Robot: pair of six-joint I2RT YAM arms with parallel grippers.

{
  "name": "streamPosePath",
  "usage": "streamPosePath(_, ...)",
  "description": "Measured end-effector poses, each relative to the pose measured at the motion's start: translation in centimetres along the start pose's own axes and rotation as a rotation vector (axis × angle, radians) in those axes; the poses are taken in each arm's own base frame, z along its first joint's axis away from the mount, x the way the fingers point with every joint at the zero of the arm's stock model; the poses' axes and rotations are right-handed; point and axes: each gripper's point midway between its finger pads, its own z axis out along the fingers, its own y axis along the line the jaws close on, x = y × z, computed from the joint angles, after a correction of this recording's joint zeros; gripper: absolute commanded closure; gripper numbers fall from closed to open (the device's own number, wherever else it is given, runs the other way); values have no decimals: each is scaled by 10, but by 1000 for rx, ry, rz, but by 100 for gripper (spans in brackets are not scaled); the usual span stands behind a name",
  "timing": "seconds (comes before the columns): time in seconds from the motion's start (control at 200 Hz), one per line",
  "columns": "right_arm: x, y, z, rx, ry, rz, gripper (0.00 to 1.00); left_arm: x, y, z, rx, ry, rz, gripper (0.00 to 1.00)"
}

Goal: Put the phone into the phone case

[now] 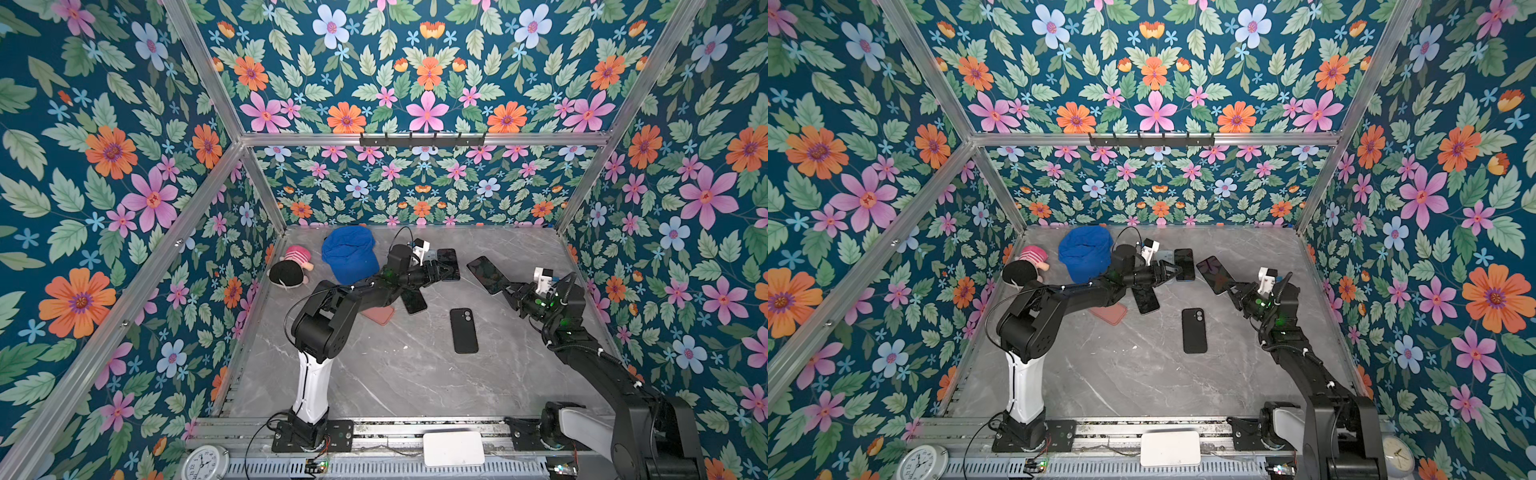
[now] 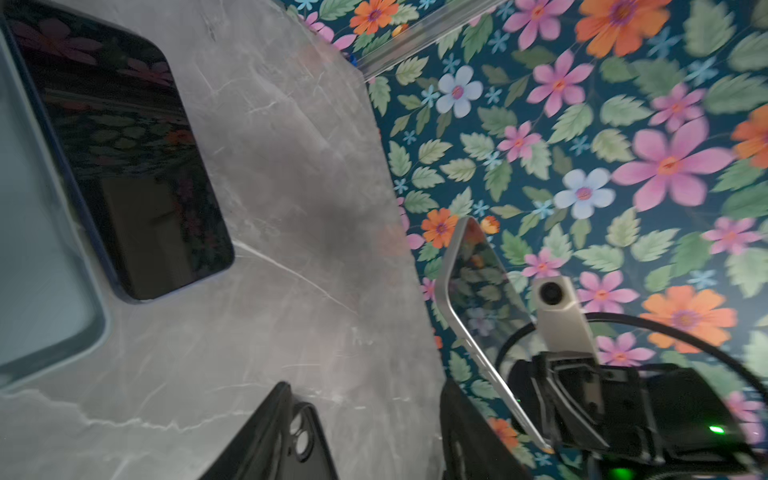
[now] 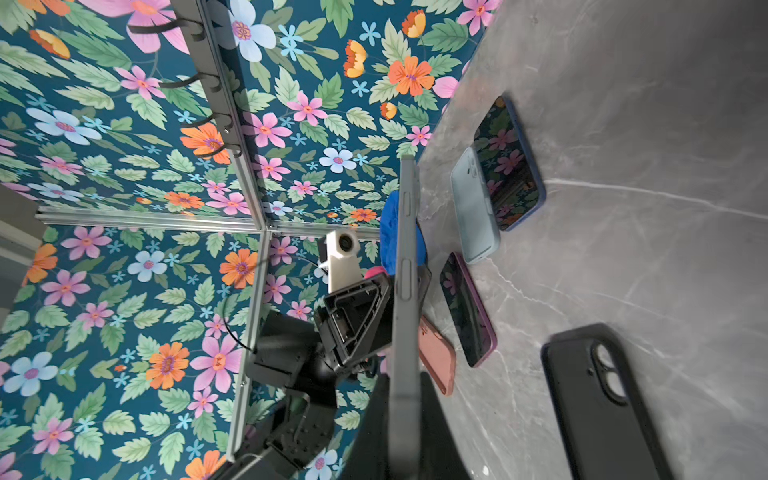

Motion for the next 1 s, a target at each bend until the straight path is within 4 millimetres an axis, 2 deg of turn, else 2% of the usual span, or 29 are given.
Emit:
streamPosePath(0.15, 7, -12, -7, 64, 23, -6, 100, 24, 18, 14, -149, 137, 148, 37)
streamPosePath(0.285, 11, -23, -11, 108, 38, -6, 100, 42, 30, 17, -253, 241, 255, 35)
streamPosePath(0.475, 17, -31, -14, 141, 58, -3, 100, 60, 30, 21, -321, 346, 402, 31)
streamPosePath(0.64, 19, -35, -18, 165, 65, -1, 100, 82, 27, 32, -342, 438, 512, 32)
streamPosePath(0.855, 18, -37, -23, 194, 58, -20, 100, 86, 33, 41, -387, 470, 581, 32)
streamPosePath(1.0, 16, -43, -26, 217, 51, -5, 100, 100, 29, 48, -374, 504, 623, 32)
